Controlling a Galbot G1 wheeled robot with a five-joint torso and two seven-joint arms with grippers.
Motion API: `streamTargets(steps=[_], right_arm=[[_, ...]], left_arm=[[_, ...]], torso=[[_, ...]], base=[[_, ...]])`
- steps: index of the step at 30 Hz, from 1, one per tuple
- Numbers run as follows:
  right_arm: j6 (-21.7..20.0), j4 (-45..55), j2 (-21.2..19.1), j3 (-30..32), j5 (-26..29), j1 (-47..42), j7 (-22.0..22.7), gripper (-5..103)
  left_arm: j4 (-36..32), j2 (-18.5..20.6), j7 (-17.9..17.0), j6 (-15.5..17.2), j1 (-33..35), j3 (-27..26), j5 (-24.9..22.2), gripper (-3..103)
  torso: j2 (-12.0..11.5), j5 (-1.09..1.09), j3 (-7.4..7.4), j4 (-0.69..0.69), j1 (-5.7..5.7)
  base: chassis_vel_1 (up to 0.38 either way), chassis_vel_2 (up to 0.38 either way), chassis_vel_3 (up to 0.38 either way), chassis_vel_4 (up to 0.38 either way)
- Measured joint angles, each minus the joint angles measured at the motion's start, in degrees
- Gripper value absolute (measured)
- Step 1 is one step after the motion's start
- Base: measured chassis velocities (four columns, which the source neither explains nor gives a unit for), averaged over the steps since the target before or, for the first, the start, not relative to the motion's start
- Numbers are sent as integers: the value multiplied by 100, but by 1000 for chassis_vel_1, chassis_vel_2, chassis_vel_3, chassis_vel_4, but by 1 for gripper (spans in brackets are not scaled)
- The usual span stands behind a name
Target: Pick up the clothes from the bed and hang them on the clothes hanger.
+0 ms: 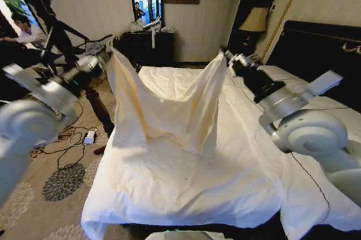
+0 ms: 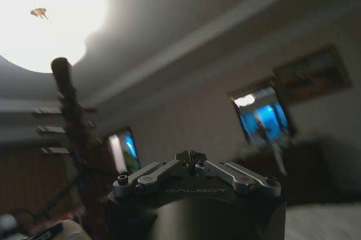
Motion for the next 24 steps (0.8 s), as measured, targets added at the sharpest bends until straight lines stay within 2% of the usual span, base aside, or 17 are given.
streamTargets(steps=[2,4,5,7,9,11,13,15,18,19,21,23,24], right_arm=[[-206,35,-12,11,16,-149,266,0],[-612,137,7,-5,92,-447,823,0],[-612,137,7,-5,92,-447,823,0],[-842,231,46,-32,103,-727,1125,0],[-863,243,52,-36,104,-759,1151,0],[-1007,318,127,-76,117,-965,1325,0],[-1033,318,164,-97,110,-1011,1353,0],[-1032,310,173,-98,103,-1013,1352,0],[-906,236,219,-92,92,-918,1259,0],[-906,236,219,-92,92,-918,1259,0],[-837,179,254,-77,100,-802,1227,0],[-768,51,290,17,207,-570,1212,0],[-768,51,290,17,207,-570,1212,0]], left_arm=[[4,-76,-125,116,281,-9,172,0],[25,-248,-632,577,865,18,659,0],[25,-248,-632,577,865,18,659,0],[67,-424,-1013,918,1324,93,1134,0],[69,-450,-1049,960,1379,104,1185,0],[68,-703,-1609,1479,1820,190,1442,0],[90,-845,-1914,1691,1986,204,1466,0],[100,-879,-1953,1729,2022,186,1418,-3],[47,-863,-1983,1934,2123,-121,897,7],[47,-863,-1983,1934,2123,-121,897,7],[-33,-804,-1970,2152,2179,-411,541,19],[-87,-696,-1500,2332,2201,-1065,154,29],[-87,-696,-1500,2332,2201,-1065,154,29]], torso=[[0,2,0,-1,0],[0,3,0,-2,1],[0,3,0,-2,1],[0,1,0,0,0],[0,1,0,0,0],[0,2,0,-2,-1],[0,1,0,0,0],[0,1,0,0,0],[0,2,0,-2,0],[0,2,0,-2,0],[0,2,0,-2,0],[0,2,0,1,0],[0,2,0,1,0]], base=[[0,0,0,0],[0,0,0,0],[0,0,0,0],[0,0,0,0],[0,0,0,0],[0,0,0,0],[0,0,0,0],[0,0,0,0],[0,0,0,0],[0,0,0,0],[0,0,0,0],[0,0,0,0],[0,0,0,0]])
